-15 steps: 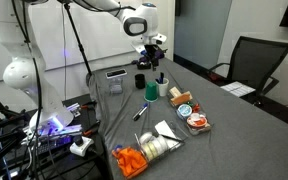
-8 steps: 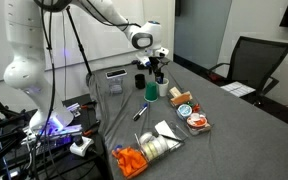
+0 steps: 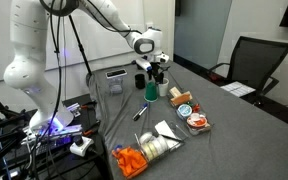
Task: Turn the green cup over
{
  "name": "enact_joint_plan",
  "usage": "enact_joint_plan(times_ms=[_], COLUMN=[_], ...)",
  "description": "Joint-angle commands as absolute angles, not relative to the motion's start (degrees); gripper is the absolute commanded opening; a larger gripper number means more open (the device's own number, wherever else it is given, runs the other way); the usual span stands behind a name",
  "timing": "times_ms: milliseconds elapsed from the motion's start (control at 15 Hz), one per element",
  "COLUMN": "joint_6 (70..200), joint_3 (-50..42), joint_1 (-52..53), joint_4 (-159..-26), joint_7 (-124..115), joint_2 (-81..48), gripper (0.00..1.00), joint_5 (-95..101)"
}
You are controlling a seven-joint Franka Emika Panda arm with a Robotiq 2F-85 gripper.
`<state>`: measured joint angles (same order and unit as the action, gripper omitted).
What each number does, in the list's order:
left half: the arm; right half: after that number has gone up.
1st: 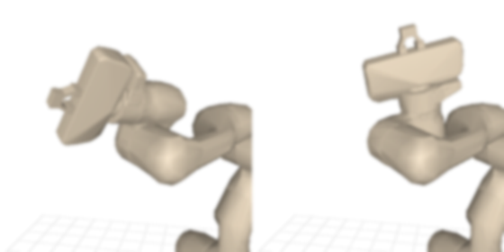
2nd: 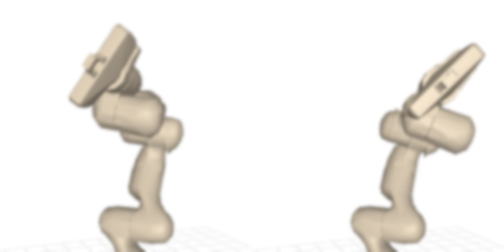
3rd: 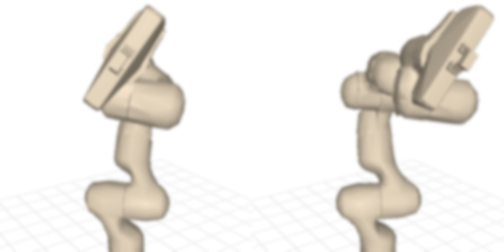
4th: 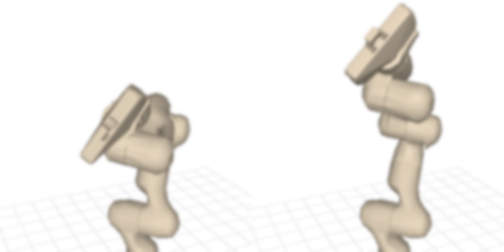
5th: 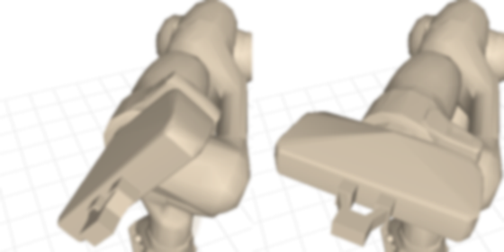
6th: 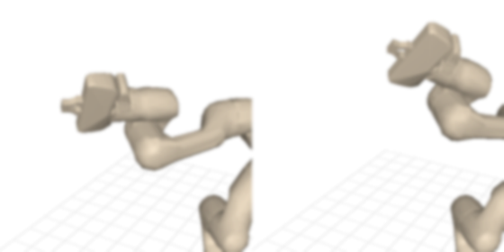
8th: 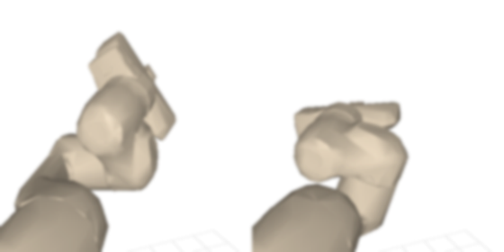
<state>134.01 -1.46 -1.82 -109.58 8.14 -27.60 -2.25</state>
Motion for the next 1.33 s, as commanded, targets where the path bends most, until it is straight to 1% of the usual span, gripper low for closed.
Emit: enact_joint_plan(times_ms=[0,800,867,933,1067,1133,1267], joint_6=[134.2,132.4,132.4,132.3,132.3,132.5,132.7], joint_3=[-0.3,0.6,0.7,0.7,0.8,0.8,0.8], joint_1=[-3.4,-4.2,-4.2,-4.2,-4.2,-4.2,-4.1], joint_4=[-110.2,-109.1,-109.0,-108.9,-108.8,-108.9,-108.9], joint_7=[10.4,12.4,12.4,12.3,12.2,12.2,12.1], joint_2=[-28.0,-31.0,-31.2,-31.4,-31.6,-31.6,-31.7], gripper=[1.0,1.0,0.75,0.74,0.6,0.51,0.39], joint_5=[-2.4,-3.1,-3.2,-3.2,-3.2,-3.2,-3.1])
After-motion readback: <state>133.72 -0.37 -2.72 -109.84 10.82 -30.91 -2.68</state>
